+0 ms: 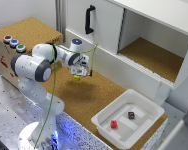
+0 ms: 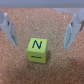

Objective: Grasp the yellow block, then turn it left

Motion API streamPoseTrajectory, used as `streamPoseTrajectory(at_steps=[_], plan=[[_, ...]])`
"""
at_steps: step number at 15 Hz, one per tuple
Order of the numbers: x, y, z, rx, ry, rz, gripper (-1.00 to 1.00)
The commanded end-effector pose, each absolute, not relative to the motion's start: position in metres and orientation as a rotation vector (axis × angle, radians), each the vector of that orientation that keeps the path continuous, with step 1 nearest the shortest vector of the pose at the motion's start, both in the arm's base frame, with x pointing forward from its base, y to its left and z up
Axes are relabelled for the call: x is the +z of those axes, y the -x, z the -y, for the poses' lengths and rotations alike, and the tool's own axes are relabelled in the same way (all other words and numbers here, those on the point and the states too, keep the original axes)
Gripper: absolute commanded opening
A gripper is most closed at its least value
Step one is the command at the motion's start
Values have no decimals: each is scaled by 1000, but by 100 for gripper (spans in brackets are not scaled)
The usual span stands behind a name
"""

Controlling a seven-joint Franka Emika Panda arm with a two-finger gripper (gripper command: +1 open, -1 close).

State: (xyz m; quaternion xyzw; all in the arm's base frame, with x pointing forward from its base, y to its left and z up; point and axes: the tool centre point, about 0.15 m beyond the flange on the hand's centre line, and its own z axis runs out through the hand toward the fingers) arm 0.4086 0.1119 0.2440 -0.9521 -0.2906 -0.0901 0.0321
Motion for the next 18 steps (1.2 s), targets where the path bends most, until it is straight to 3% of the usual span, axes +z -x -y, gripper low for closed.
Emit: streamPoseTrajectory(at_steps=[1,2,9,18], plan=[[214,-450,-135,-99,2959,874,100],[213,-452,-136,-81,2964,878,-100],[205,-435,-135,59,2982,836,-100],[212,-416,-131,99,3000,792,-100]])
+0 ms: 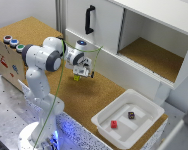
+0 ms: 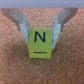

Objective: Grasp the yellow block, then turn it left

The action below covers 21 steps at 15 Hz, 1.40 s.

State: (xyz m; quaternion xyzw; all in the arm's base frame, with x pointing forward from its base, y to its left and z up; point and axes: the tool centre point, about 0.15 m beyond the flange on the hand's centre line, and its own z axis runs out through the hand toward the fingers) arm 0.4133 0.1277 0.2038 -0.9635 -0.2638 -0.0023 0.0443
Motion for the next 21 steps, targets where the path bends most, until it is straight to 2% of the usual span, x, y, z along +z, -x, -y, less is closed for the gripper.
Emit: streamPoseTrajectory(at_steps=[1,5,9,15,18,21], plan=[[215,-418,-133,83,2999,797,-100],[235,-429,-138,-41,2976,817,-100],[257,-438,-146,-44,2890,1118,-100],[248,-443,-138,-107,2474,1742,-100],[242,-429,-127,-87,2187,2110,-100],[240,-405,-115,-149,1976,2421,-100]])
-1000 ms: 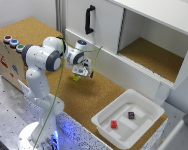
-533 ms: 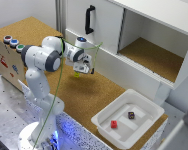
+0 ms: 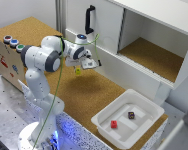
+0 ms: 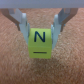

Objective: Grasp the yellow block, then turn it left

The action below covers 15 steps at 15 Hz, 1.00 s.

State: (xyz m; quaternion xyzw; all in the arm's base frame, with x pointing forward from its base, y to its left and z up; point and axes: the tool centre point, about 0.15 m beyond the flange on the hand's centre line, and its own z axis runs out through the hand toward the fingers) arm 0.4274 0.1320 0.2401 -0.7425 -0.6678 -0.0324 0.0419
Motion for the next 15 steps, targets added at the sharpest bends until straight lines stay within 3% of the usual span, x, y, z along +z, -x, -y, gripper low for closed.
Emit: streamPoseTrajectory(at_steps=[1,6,7,15], plan=[[235,-400,-111,-173,1945,2468,-100],[216,-398,-107,-169,1996,2410,-100],[215,-401,-109,-162,2035,2389,100],[252,-419,-132,-180,2195,2301,100]])
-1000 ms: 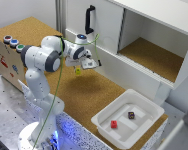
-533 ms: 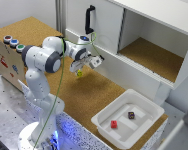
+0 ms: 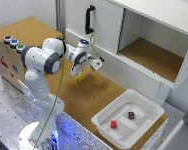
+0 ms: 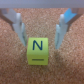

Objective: Grasp the yellow block, then turn it left

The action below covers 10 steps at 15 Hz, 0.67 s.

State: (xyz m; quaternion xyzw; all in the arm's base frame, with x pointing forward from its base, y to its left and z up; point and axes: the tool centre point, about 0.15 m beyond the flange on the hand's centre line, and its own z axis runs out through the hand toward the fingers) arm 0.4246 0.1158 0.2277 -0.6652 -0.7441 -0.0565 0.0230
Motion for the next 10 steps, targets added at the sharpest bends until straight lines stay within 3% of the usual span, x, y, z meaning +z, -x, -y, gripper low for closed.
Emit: streamPoseTrajectory(at_steps=[1,10], plan=[[260,-418,-135,-173,2225,2264,100],[324,-369,-164,-27,2772,1395,100]])
